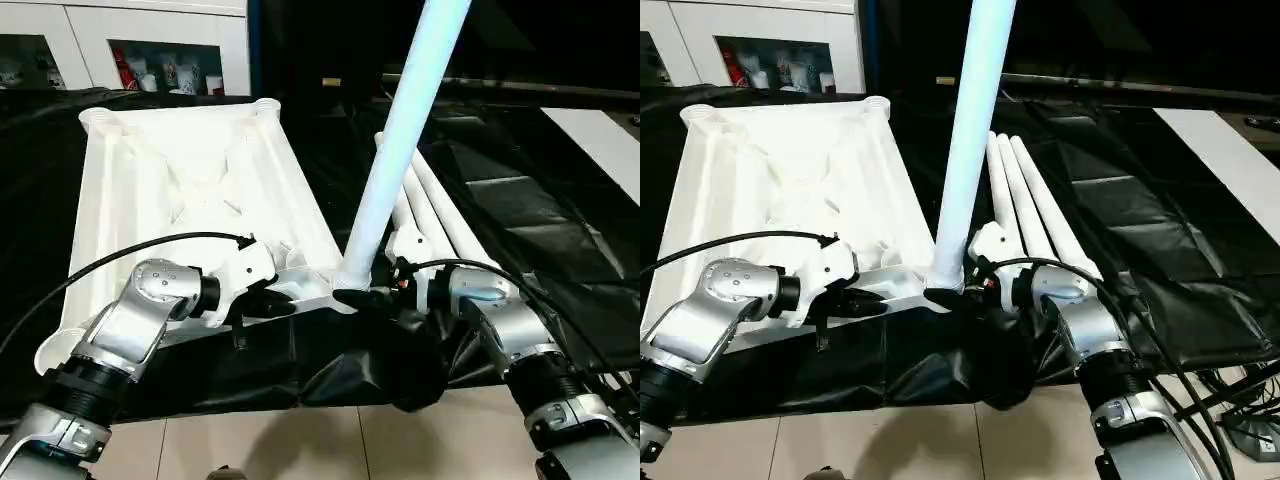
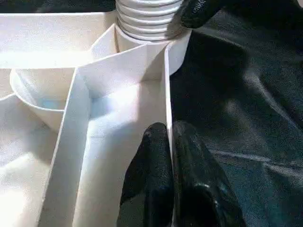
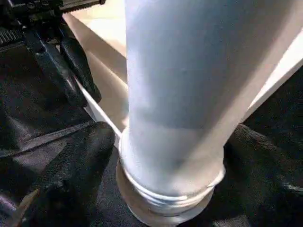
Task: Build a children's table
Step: Rotate leg to tighten
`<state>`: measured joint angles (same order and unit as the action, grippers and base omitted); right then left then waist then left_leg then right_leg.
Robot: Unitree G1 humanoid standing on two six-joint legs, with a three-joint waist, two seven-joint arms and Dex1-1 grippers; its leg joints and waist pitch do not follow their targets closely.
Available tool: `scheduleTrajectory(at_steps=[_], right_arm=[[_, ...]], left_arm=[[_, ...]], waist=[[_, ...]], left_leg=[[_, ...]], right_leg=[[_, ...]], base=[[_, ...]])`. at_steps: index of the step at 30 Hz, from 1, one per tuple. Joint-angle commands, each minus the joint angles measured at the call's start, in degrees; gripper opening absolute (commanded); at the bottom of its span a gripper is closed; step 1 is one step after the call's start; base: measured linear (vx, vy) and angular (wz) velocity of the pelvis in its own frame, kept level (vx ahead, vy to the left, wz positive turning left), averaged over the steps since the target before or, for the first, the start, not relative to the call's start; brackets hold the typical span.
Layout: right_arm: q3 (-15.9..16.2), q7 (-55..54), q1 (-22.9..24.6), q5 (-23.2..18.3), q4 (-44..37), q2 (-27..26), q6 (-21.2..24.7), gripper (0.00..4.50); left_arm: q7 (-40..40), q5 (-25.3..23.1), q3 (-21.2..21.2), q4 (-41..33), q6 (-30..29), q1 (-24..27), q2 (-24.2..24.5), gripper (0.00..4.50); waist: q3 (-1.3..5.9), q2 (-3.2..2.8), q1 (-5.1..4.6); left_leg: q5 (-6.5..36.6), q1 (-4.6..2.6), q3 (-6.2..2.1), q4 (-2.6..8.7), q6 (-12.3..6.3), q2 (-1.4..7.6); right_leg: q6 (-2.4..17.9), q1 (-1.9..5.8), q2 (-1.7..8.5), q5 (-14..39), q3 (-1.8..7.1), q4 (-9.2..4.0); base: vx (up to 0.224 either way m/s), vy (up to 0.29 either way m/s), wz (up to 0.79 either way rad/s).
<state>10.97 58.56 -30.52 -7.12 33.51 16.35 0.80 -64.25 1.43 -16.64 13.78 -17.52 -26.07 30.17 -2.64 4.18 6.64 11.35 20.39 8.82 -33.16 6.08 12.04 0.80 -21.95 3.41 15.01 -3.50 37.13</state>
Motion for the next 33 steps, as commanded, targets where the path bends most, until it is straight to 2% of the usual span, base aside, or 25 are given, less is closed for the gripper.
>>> scheduleTrajectory(at_steps=[1, 9, 17, 20, 22, 23, 24, 25, 27, 28, 30, 31, 33], right_arm=[[-0.8, -0.3, 0.6, -0.1, 0.5, 0.2, -0.3, 3.33], [-0.7, -0.6, 0.9, 0.0, 0.9, -0.4, -0.8, 2.80], [0.1, -0.9, 2.1, 0.5, 1.9, -1.0, -1.2, 2.75], [-1.4, -6.3, 2.2, 0.9, 5.1, -2.8, -0.6, 2.74], [-2.8, -12.1, 1.6, 1.4, 8.4, -4.7, 0.1, 2.74], [-3.4, -14.7, 1.3, 1.6, 9.7, -5.6, 0.3, 2.74], [-5.0, -21.7, -0.1, 1.7, 13.4, -8.2, 0.7, 2.74], [-5.1, -22.0, -0.2, 1.7, 13.6, -8.3, 0.8, 2.74], [-6.5, -28.3, -2.3, 1.6, 17.0, -10.8, 1.4, 2.74], [-7.2, -32.6, -4.3, 1.7, 19.6, -12.8, 1.4, 2.74], [-7.1, -35.3, -6.0, 2.4, 21.6, -14.4, 1.1, 2.74], [-6.6, -36.7, -7.0, 3.2, 22.7, -15.1, 1.0, 2.74], [-5.5, -39.3, -8.6, 4.9, 24.5, -16.1, 0.7, 2.74]], left_arm=[[-1.6, 0.8, -1.6, -0.9, 0.4, 0.7, -0.5, 0.00], [-1.4, 0.5, -1.6, -1.0, 0.6, 1.0, -0.4, 0.00], [-1.2, 0.3, -1.8, -0.5, 1.0, 1.1, -0.6, 0.00], [1.8, -0.7, -1.5, 0.9, -0.3, 0.6, -1.8, 0.00], [6.5, -1.7, -0.6, 3.0, -2.5, -0.5, -4.2, 0.00], [8.7, -1.9, -0.1, 3.9, -3.6, -0.9, -5.4, 0.00], [14.3, -2.1, 1.2, 6.1, -6.6, -2.5, -9.2, 0.00], [14.6, -2.1, 1.3, 6.2, -6.7, -2.6, -9.4, 0.00], [20.7, -2.4, 2.7, 8.3, -9.4, -4.2, -13.5, 0.00], [25.6, -3.0, 3.5, 9.9, -11.5, -5.5, -16.8, 0.00], [29.1, -3.9, 3.3, 10.8, -12.0, -6.3, -19.3, 0.00], [30.8, -4.4, 3.0, 11.2, -12.5, -6.7, -20.8, 0.00], [32.2, -5.4, 2.0, 11.3, -13.0, -7.1, -22.7, 0.00]], waist=[[3.65, -0.33, -0.23], [3.63, -0.43, -0.26], [3.71, -0.40, -0.25], [3.67, -0.52, -0.31], [3.32, -0.53, -0.48], [3.00, -0.82, -0.58], [2.76, -1.08, -0.64], [2.50, -1.01, -0.82], [2.57, -1.32, -0.82], [2.49, -1.33, -1.13], [2.67, -1.04, -0.95], [2.75, -0.94, -0.88], [2.82, -0.76, -0.88]], left_leg=[[-5.3, -0.29, 0.50, 2.54, -6.07, 1.00], [-3.9, -0.32, 0.47, 2.56, -5.38, 1.08], [-4.0, -0.31, 0.51, 2.45, -5.37, 1.06], [-3.9, -0.34, 0.52, 2.51, -5.28, 1.07], [-0.9, -0.43, 0.50, 2.93, -4.06, 1.20], [2.5, -0.80, 0.49, 3.36, -2.46, 1.39], [6.3, -1.01, 0.44, 3.70, -0.65, 1.50], [9.6, -1.22, 0.45, 3.94, 0.96, 1.49], [11.4, -1.25, 0.19, 4.11, 2.11, 1.45], [12.3, -1.32, 0.23, 4.20, 2.53, 1.40], [12.0, -1.36, 0.22, 4.02, 2.22, 1.18], [10.5, -0.98, 0.22, 3.97, 1.76, 1.14], [8.8, -0.71, 0.22, 3.93, 1.15, 1.04]], right_leg=[[15.5, 3.79, 3.77, -19.6, 2.77, -2.51], [15.3, 3.63, 3.89, -17.2, 2.77, -2.62], [15.3, 3.62, 3.93, -17.4, 2.83, -2.55], [15.5, 3.50, 3.98, -17.2, 2.83, -2.57], [15.1, 3.43, 4.11, -12.9, 2.80, -3.12], [14.8, 3.18, 4.32, -8.1, 2.82, -3.64], [14.1, 3.10, 4.51, -1.7, 2.82, -4.19], [13.4, 2.98, 4.67, 4.4, 2.93, -4.88], [12.0, 3.11, 4.81, 8.4, 3.15, -5.12], [11.4, 2.81, 4.65, 9.8, 3.21, -5.31], [10.6, 2.83, 4.60, 10.7, 3.31, -5.51], [10.2, 2.96, 4.60, 9.3, 3.38, -5.39], [9.6, 2.97, 4.41, 7.5, 3.28, -5.29]], base=[[0.000, 0.000, 0.00], [0.000, 0.000, 0.00], [0.000, 0.000, 0.00], [0.000, 0.000, 0.00], [0.000, 0.000, 0.00], [-0.067, -0.005, -0.01], [-0.059, -0.001, 0.00], [-0.059, 0.000, 0.00], [0.000, 0.000, 0.00], [0.000, 0.000, 0.00], [0.000, 0.000, 0.00], [0.000, 0.000, 0.00], [0.000, 0.000, 0.00]])
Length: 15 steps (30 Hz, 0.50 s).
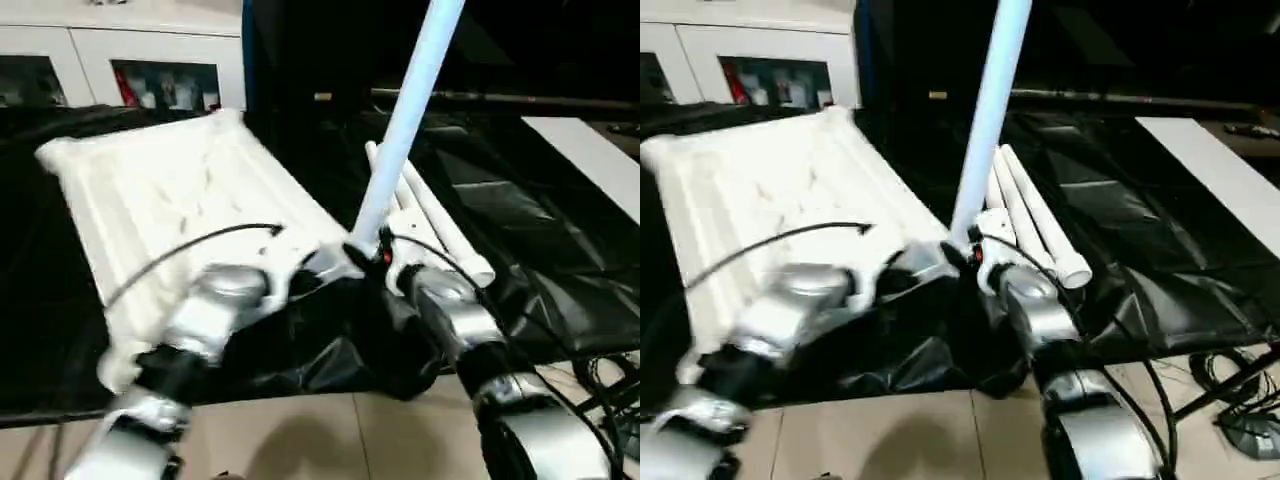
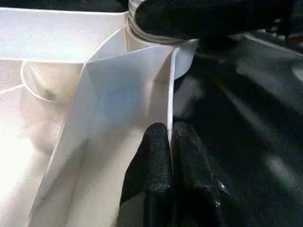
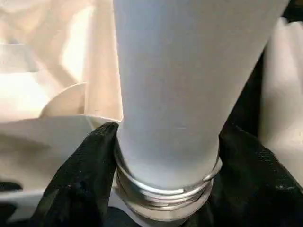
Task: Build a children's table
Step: Rotate leg to tighten
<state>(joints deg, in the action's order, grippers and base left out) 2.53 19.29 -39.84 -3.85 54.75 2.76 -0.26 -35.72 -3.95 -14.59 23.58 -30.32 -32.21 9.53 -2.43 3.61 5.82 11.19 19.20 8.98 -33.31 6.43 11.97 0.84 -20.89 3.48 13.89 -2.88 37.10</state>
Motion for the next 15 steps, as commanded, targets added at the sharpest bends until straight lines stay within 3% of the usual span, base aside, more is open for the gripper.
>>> scheduleTrajectory(at_steps=[1, 7, 8, 10, 15], right_arm=[[3.2, -0.7, -0.3, 2.1, 4.5, -3.3, 1.3, 2.74], [1.1, 1.9, -2.1, 0.6, 7.6, -4.9, -0.7, 2.74], [0.8, 2.6, -2.3, 0.3, 7.8, -5.1, -1.0, 3.30], [-1.1, 4.8, -2.9, -1.5, 8.1, -5.3, -2.0, 3.44], [-1.1, 7.5, -3.1, -1.6, 7.6, -3.9, -2.4, 3.85]], left_arm=[[4.3, -1.0, -0.9, 1.7, -0.2, -1.2, -2.6, 0.00], [5.1, -2.2, -0.9, 2.7, 0.5, -1.8, -1.5, 0.00], [5.2, -2.3, -0.9, 2.8, 0.6, -1.8, -1.2, 0.00], [4.1, -3.1, -1.2, 2.5, 1.3, -1.4, 0.7, 0.00], [0.9, -3.5, -1.8, 1.6, 2.2, -0.4, 3.5, 0.00]], waist=[[2.74, -0.17, 0.03], [2.75, -0.31, 0.01], [2.73, -0.33, 0.02], [2.64, -0.37, -0.01], [2.68, -0.42, -0.74]], left_leg=[[8.1, 0.47, 0.13, 3.97, 0.38, 1.05], [7.6, 0.67, 0.17, 4.01, -0.56, 1.05], [7.9, 0.63, 0.16, 4.05, -0.59, 1.07], [9.5, 0.53, 0.19, 4.14, -0.79, 1.12], [9.2, 1.06, -0.08, 4.35, -0.80, 1.11]], right_leg=[[9.3, 1.86, 4.36, 7.5, 2.71, -5.19], [9.9, 1.78, 4.27, 3.9, 2.65, -4.92], [9.8, 1.76, 4.26, 4.3, 2.62, -4.97], [9.7, 1.60, 4.30, 6.1, 2.71, -5.22], [9.7, 1.92, 4.41, 7.8, 2.63, -5.29]], base=[[0.000, 0.000, 0.00], [0.000, 0.000, 0.00], [0.000, 0.000, 0.00], [0.000, 0.000, 0.00], [0.000, 0.000, 0.00]])
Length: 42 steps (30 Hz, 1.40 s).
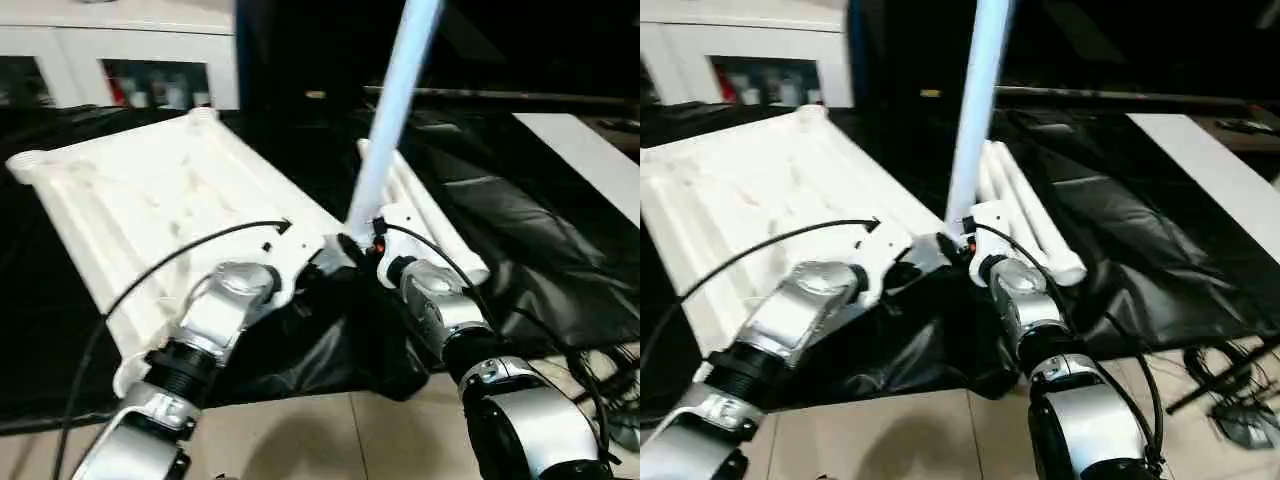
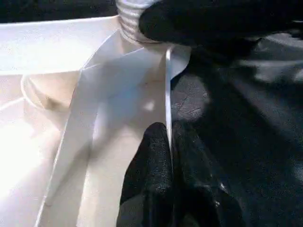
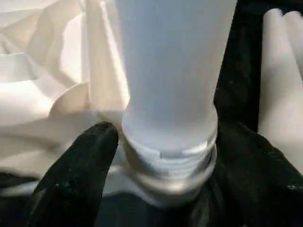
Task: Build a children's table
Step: Rotate leg to tighten
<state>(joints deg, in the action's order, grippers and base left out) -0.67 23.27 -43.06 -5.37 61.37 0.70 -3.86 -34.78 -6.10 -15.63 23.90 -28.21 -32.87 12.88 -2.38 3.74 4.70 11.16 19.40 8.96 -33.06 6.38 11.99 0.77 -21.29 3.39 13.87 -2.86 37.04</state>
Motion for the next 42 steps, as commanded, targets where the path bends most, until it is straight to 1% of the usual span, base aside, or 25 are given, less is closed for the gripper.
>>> scheduleTrajectory(at_steps=[1, 3, 4, 5, 6, 7, 8, 9, 11, 12, 13, 14, 15, 16, 17, 18, 19, 20, 21, 24, 28, 35, 39, 40, 42], right_arm=[[2.3, 4.3, 0.1, 0.1, 0.8, -1.4, 1.2, 3.92], [2.5, 6.9, 0.6, 0.2, -0.3, -0.3, 1.2, 3.92], [2.6, 9.6, 1.2, 0.0, -1.4, 0.6, 1.4, 3.92], [3.2, 14.0, 2.3, -0.3, -3.7, 2.4, 2.0, 3.92], [3.2, 14.0, 2.3, -0.3, -3.7, 2.4, 2.0, 3.92], [4.0, 17.4, 3.2, -0.2, -5.4, 3.7, 1.6, 3.92], [4.1, 17.9, 3.3, -0.3, -5.7, 4.0, 1.6, 3.92], [4.3, 20.3, 4.0, -0.5, -7.2, 5.1, 1.7, 3.92], [4.3, 20.5, 4.0, -0.5, -7.3, 5.2, 1.7, 3.92], [4.8, 24.3, 4.8, -0.7, -9.4, 7.2, 1.9, 3.92], [5.4, 27.1, 5.2, -0.7, -10.6, 8.5, 2.2, 3.92], [5.9, 29.3, 5.5, -0.7, -11.5, 9.5, 2.3, 3.92], [5.9, 29.3, 5.5, -0.7, -11.5, 9.5, 2.3, 3.92], [6.5, 31.8, 5.9, -0.6, -12.7, 10.5, 2.8, 3.92], [7.0, 33.9, 6.2, -0.6, -13.6, 11.2, 3.1, 3.92], [7.1, 34.2, 6.2, -0.6, -13.8, 11.3, 3.2, 3.92], [8.4, 37.3, 6.4, 0.0, -14.8, 12.5, 3.0, 3.92], [8.5, 37.6, 6.4, 0.1, -14.9, 12.6, 3.0, 3.92], [9.0, 38.4, 6.4, 0.5, -14.9, 12.8, 2.4, 3.92], [9.9, 40.0, 6.3, 0.8, -15.3, 13.1, 2.2, 3.92], [10.3, 40.3, 6.1, 1.2, -15.0, 12.7, 1.8, 3.92], [10.1, 40.5, 5.8, 0.7, -14.4, 12.0, 1.4, 3.23], [9.9, 39.9, 5.6, 0.8, -13.4, 11.6, 0.8, 3.03], [9.9, 39.8, 5.5, 0.8, -13.3, 11.5, 0.7, 2.82], [9.7, 39.3, 5.5, 0.9, -12.7, 11.3, 0.3, 2.75]], left_arm=[[-0.8, -1.3, -0.9, 1.1, 0.3, 0.5, 0.8, 0.00], [-2.4, -1.0, -1.0, 0.7, 0.5, 0.9, 2.1, 0.00], [-3.8, -0.7, -1.2, 0.5, 0.6, 1.2, 3.3, 0.00], [-6.7, -0.3, -2.0, 0.1, 2.3, 1.8, 5.6, 0.00], [-6.7, -0.3, -2.0, 0.1, 2.3, 1.8, 5.6, 0.00], [-8.8, 0.1, -2.2, -0.3, 2.9, 2.3, 7.1, 0.00], [-9.0, 0.1, -2.3, -0.3, 3.0, 2.4, 7.4, 0.00], [-11.2, 0.1, -2.7, -0.3, 5.2, 2.8, 9.0, 0.00], [-11.4, 0.1, -2.7, -0.4, 5.3, 2.9, 9.1, 0.00], [-16.8, 1.5, -2.9, -1.7, 8.4, 4.0, 11.8, 0.00], [-20.3, 2.9, -2.8, -3.2, 8.6, 4.8, 13.4, 0.00], [-23.0, 4.0, -2.7, -4.3, 8.7, 5.3, 14.5, 0.00], [-23.0, 4.0, -2.7, -4.3, 8.7, 5.3, 14.5, 0.00], [-25.9, 5.2, -2.9, -5.5, 9.2, 5.8, 15.9, 0.00], [-27.5, 5.9, -2.9, -6.2, 8.7, 6.0, 16.8, 0.00], [-27.7, 6.0, -3.0, -6.3, 8.6, 6.0, 17.0, 0.00], [-30.0, 7.2, -2.8, -6.9, 8.5, 6.0, 18.1, 0.00], [-30.1, 7.3, -2.7, -6.9, 8.5, 6.0, 18.2, 0.00], [-30.4, 7.2, -2.7, -6.6, 9.0, 5.9, 18.3, 0.00], [-30.5, 6.9, -2.6, -5.8, 10.0, 5.5, 18.5, 0.00], [-30.7, 6.9, -2.5, -5.5, 10.2, 5.2, 18.4, 0.00], [-31.2, 7.0, -2.6, -5.7, 10.2, 5.4, 18.4, 0.00], [-31.3, 7.0, -2.6, -5.6, 10.2, 5.5, 18.3, 0.00], [-31.3, 7.0, -2.6, -5.6, 10.2, 5.5, 18.3, 0.00], [-31.3, 6.9, -2.7, -5.5, 10.3, 5.4, 18.2, 0.00]], waist=[[2.73, -0.57, 0.27], [2.86, -0.69, 0.25], [2.86, -0.68, 0.25], [2.93, -0.66, 0.28], [3.19, -0.84, 0.28], [3.15, -0.93, 0.20], [3.15, -0.93, 0.28], [3.14, -0.80, 0.26], [3.14, -0.95, 0.19], [3.17, -1.05, 0.23], [3.25, -0.92, 0.23], [3.17, -0.93, 0.27], [3.15, -0.98, 0.26], [3.08, -1.00, 0.40], [3.02, -0.92, 0.46], [2.93, -1.00, 0.51], [2.92, -1.01, 0.65], [2.91, -1.07, 0.70], [2.86, -0.91, 0.71], [2.90, -0.88, 0.90], [3.00, -0.68, 1.01], [3.01, -0.57, 1.02], [3.01, -0.61, 1.09], [2.99, -0.60, 1.09], [2.99, -0.61, 1.04]], left_leg=[[8.0, 1.00, -0.08, 4.02, -0.77, 1.11], [6.8, 0.82, 0.07, 3.78, -1.26, 1.09], [6.0, 0.89, 0.12, 3.71, -1.74, 1.05], [5.6, 0.94, 0.12, 3.61, -2.13, 1.03], [4.1, 1.02, 0.14, 3.38, -2.91, 1.12], [3.0, 0.93, 0.21, 3.33, -3.52, 1.14], [2.6, 0.89, 0.24, 3.28, -3.67, 1.16], [2.3, 1.06, 0.22, 3.31, -3.88, 1.09], [2.7, 0.78, 0.27, 3.30, -4.10, 1.20], [2.7, 0.67, 0.30, 3.27, -4.04, 1.27], [2.5, 0.87, 0.23, 3.21, -4.30, 1.24], [2.5, 0.87, 0.24, 3.23, -4.45, 1.22], [2.8, 0.65, 0.36, 3.22, -4.48, 1.22], [3.2, 0.44, 0.51, 3.22, -4.51, 1.25], [3.6, 0.55, 0.52, 3.27, -4.53, 1.24], [4.3, 0.46, 0.55, 3.38, -4.34, 1.33], [5.0, 0.25, 0.61, 3.40, -4.16, 1.36], [5.2, 0.23, 0.62, 3.43, -4.13, 1.41], [5.2, 0.38, 0.63, 3.51, -3.80, 1.41], [5.3, 0.38, 0.69, 3.50, -3.26, 1.40], [3.8, 0.47, 0.73, 3.37, -3.39, 1.28], [3.5, 0.50, 0.74, 3.35, -3.60, 1.27], [3.8, 0.44, 0.76, 3.36, -3.40, 1.28], [3.9, 0.50, 0.75, 3.37, -3.33, 1.26], [3.9, 0.50, 0.75, 3.37, -3.28, 1.26]], right_leg=[[10.0, 2.39, 4.48, 6.3, 2.59, -5.06], [10.9, 2.22, 4.36, 3.3, 2.65, -4.86], [11.4, 2.32, 4.27, 1.5, 2.63, -4.73], [11.6, 2.41, 4.25, 0.6, 2.62, -4.64], [12.0, 2.48, 4.21, -2.7, 2.66, -4.27], [13.0, 2.27, 4.07, -5.2, 2.56, -4.10], [13.3, 2.28, 4.08, -6.1, 2.55, -4.02], [13.8, 2.47, 4.04, -7.1, 2.52, -3.89], [14.3, 2.26, 4.06, -7.1, 2.52, -3.87], [14.8, 2.26, 4.12, -7.7, 2.57, -3.84], [14.9, 2.53, 4.12, -8.7, 2.55, -3.66], [14.9, 2.49, 4.07, -8.9, 2.54, -3.68], [15.3, 2.33, 4.02, -9.0, 2.58, -3.67], [15.7, 2.16, 3.94, -8.7, 2.60, -3.71], [15.6, 2.25, 3.95, -8.4, 2.61, -3.73], [15.5, 2.09, 4.02, -7.4, 2.64, -3.81], [15.5, 1.99, 3.99, -6.4, 2.60, -3.90], [15.5, 1.96, 4.03, -6.1, 2.61, -3.91], [15.4, 2.04, 4.04, -5.8, 2.65, -3.91], [15.1, 2.06, 4.10, -5.1, 2.65, -3.89], [14.8, 2.19, 4.12, -6.6, 2.71, -3.74], [14.6, 2.18, 4.07, -6.7, 2.68, -3.71], [14.6, 2.13, 4.07, -6.1, 2.69, -3.73], [14.6, 2.16, 4.10, -5.9, 2.69, -3.76], [14.6, 2.13, 4.08, -5.9, 2.70, -3.73]], base=[[0.000, 0.000, 0.00], [0.000, 0.000, 0.00], [0.000, 0.000, 0.00], [0.000, 0.000, 0.00], [0.000, 0.000, 0.00], [0.000, 0.000, 0.00], [0.000, 0.000, 0.00], [0.000, 0.000, 0.00], [0.000, 0.000, 0.00], [0.000, 0.000, 0.00], [0.000, 0.000, 0.00], [0.000, 0.000, 0.00], [0.000, 0.000, 0.00], [0.000, 0.000, 0.00], [0.000, 0.000, 0.00], [0.000, 0.000, 0.00], [0.000, 0.000, 0.00], [0.000, 0.000, 0.00], [0.000, 0.000, 0.00], [0.000, 0.000, 0.00], [0.000, 0.000, 0.00], [0.000, 0.000, 0.00], [0.000, 0.000, 0.00], [0.000, 0.000, 0.00], [0.000, 0.000, 0.00]])
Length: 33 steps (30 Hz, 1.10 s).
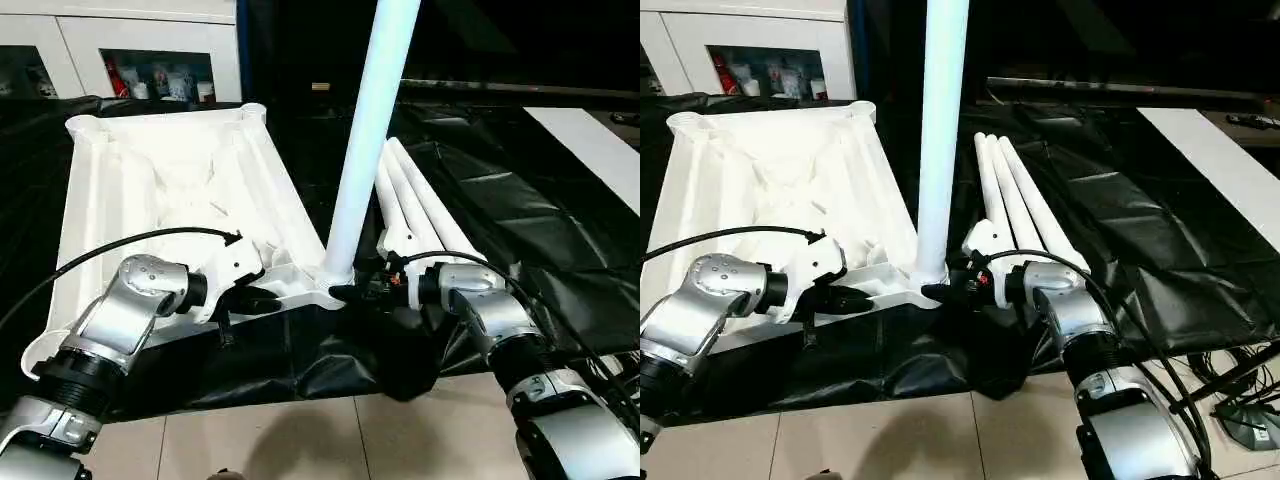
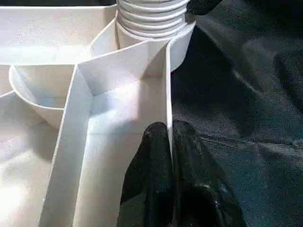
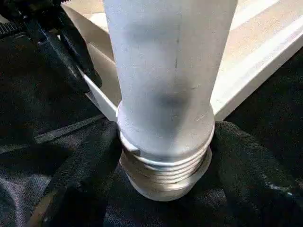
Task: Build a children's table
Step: Rotate leg to tighten
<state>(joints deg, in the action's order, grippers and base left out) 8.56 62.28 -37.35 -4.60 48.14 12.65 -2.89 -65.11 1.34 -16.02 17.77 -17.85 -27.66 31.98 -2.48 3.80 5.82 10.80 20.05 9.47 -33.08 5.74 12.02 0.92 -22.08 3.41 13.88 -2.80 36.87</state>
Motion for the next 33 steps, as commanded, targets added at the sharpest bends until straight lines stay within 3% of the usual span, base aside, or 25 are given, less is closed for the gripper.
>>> scheduleTrajectory(at_steps=[1, 9, 11, 14, 17, 18, 19, 23, 24, 26, 29, 31, 33], right_arm=[[0.5, 0.2, -0.2, 0.1, 0.7, -0.8, -0.7, 2.73], [-0.2, -2.7, 0.5, 0.5, 2.0, -1.6, -1.2, 2.67], [-1.1, -6.7, 0.4, 0.9, 3.4, -2.3, -1.5, 2.67], [-3.7, -15.5, 0.2, 0.6, 6.4, -4.4, -1.0, 2.67], [-6.2, -23.5, 0.3, -0.5, 8.4, -7.4, -0.4, 2.67], [-7.5, -28.7, 0.2, -1.0, 9.4, -9.2, -0.1, 2.67], [-8.0, -31.0, 0.1, -1.2, 9.8, -10.0, 0.1, 2.67], [-8.7, -38.6, -1.1, -0.6, 11.8, -13.8, -0.1, 2.63], [-8.5, -39.2, -1.6, -0.5, 11.9, -15.9, -0.4, 2.63], [-8.3, -38.9, -1.8, -0.2, 11.9, -17.1, -0.6, 2.63], [-7.8, -37.9, -1.8, 0.2, 12.1, -18.1, -1.0, 2.63], [-8.2, -37.2, -1.8, -0.6, 11.9, -18.1, -1.5, 2.97], [-8.6, -36.5, -2.0, -1.2, 11.7, -17.9, -1.7, 3.01]], left_arm=[[-1.0, -0.5, -2.3, 0.6, -0.1, 0.3, -0.9, 0.00], [0.5, -1.3, -2.1, 1.4, -0.4, 0.1, -1.2, 0.00], [2.9, -1.8, -1.6, 2.4, -0.9, -0.3, -2.2, 0.00], [9.2, -1.9, 0.3, 4.8, -3.0, -1.4, -5.7, 0.00], [16.4, -2.9, 1.2, 6.9, -4.9, -2.4, -10.1, 0.00], [20.7, -3.4, 1.7, 7.9, -6.3, -2.9, -12.9, 0.00], [22.5, -3.6, 1.9, 8.3, -6.9, -3.2, -14.0, 0.00], [28.6, -4.6, 1.9, 8.7, -9.0, -4.0, -19.5, 0.00], [31.3, -5.0, 1.6, 8.4, -10.3, -4.3, -22.1, 0.00], [32.1, -5.4, 1.1, 8.1, -10.8, -4.5, -23.3, 0.00], [32.3, -6.1, 0.5, 8.1, -10.6, -4.6, -24.1, 0.00], [32.0, -6.5, 0.2, 7.9, -9.5, -4.5, -23.2, 0.00], [31.6, -6.6, 0.2, 7.6, -9.2, -4.2, -22.3, 0.00]], waist=[[3.06, -0.67, -0.10], [3.06, -0.82, -0.13], [2.81, -0.87, -0.23], [2.75, -0.84, -0.45], [2.75, -0.86, -0.58], [2.74, -1.17, -0.73], [2.72, -0.98, -0.61], [2.80, -1.20, -0.79], [2.97, -0.95, -0.90], [2.90, -1.00, -0.85], [2.96, -1.03, -0.88], [2.82, -1.02, -0.89], [2.77, -1.06, -0.91]], left_leg=[[4.4, -0.18, 0.24, 3.41, -2.65, 1.23], [4.9, -0.17, 0.19, 3.45, -2.29, 1.21], [6.6, -0.28, 0.18, 3.70, -1.33, 1.26], [8.7, -0.40, 0.18, 3.89, 0.16, 1.33], [9.1, -0.36, 0.16, 3.92, 0.48, 1.32], [9.2, -0.52, 0.22, 3.95, 0.98, 1.41], [9.7, -0.65, 0.18, 3.96, 1.19, 1.38], [10.3, -0.24, 0.04, 3.99, 0.91, 1.19], [8.9, 0.04, 0.08, 3.83, 0.53, 1.16], [8.9, -0.04, 0.10, 3.82, 0.13, 1.18], [8.2, 0.11, 0.07, 3.79, -0.75, 1.15], [9.2, 0.06, 0.06, 3.93, -0.92, 1.14], [9.8, 0.04, 0.06, 3.99, -0.91, 1.19]], right_leg=[[14.5, 2.92, 4.03, -5.8, 2.64, -3.58], [14.3, 2.93, 4.04, -5.2, 2.63, -3.63], [14.0, 2.73, 4.12, -2.2, 2.65, -3.98], [12.9, 2.60, 4.27, 3.6, 2.80, -4.48], [12.3, 2.50, 4.24, 4.5, 2.89, -4.65], [12.5, 2.28, 4.23, 4.2, 2.98, -4.69], [12.2, 2.28, 4.21, 5.0, 2.96, -4.83], [11.0, 2.39, 4.19, 6.1, 2.95, -5.00], [10.8, 2.59, 4.16, 4.1, 3.01, -4.77], [10.7, 2.43, 4.14, 3.7, 2.96, -4.84], [10.7, 2.48, 4.15, 2.5, 2.92, -4.83], [10.7, 2.39, 4.12, 3.9, 2.90, -5.04], [10.6, 2.34, 4.16, 4.8, 2.94, -5.14]], base=[[0.000, 0.000, 0.00], [0.000, 0.000, 0.00], [0.000, 0.000, 0.00], [0.000, 0.000, 0.00], [0.000, 0.000, 0.00], [0.000, 0.000, 0.00], [0.000, 0.000, 0.00], [0.000, 0.000, 0.00], [0.000, 0.000, 0.00], [0.000, 0.000, 0.00], [0.000, 0.000, 0.00], [0.000, 0.000, 0.00], [0.000, 0.000, 0.00]])
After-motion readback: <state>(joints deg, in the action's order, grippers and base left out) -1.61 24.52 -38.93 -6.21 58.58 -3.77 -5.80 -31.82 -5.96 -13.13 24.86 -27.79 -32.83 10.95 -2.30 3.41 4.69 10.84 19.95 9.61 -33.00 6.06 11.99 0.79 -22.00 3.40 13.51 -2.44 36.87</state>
